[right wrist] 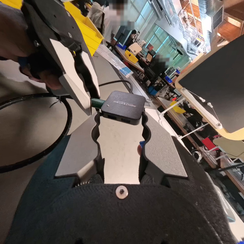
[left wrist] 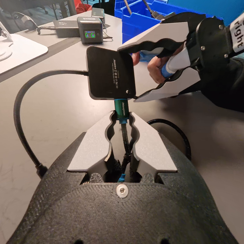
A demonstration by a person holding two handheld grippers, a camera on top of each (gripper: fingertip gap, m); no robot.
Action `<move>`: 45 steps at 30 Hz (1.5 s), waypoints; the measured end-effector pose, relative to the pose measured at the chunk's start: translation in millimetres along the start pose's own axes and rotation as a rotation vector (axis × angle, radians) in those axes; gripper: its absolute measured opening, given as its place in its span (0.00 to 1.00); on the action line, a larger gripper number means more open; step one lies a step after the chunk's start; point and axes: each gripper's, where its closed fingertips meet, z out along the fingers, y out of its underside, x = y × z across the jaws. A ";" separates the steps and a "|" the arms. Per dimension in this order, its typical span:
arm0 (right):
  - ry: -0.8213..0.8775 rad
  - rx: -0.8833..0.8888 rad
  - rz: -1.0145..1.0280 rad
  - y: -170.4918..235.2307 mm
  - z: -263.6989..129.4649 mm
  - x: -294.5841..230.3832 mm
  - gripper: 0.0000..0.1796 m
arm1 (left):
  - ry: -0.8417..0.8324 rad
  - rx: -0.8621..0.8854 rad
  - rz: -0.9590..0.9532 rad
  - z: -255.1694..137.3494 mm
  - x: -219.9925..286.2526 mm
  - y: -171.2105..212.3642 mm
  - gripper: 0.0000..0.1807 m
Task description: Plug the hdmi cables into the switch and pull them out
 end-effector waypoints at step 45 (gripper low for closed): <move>1.014 -1.174 -0.261 90.3 -345.2 192.6 0.09 | 0.013 0.381 0.078 -49.3 -12.3 -59.5 0.08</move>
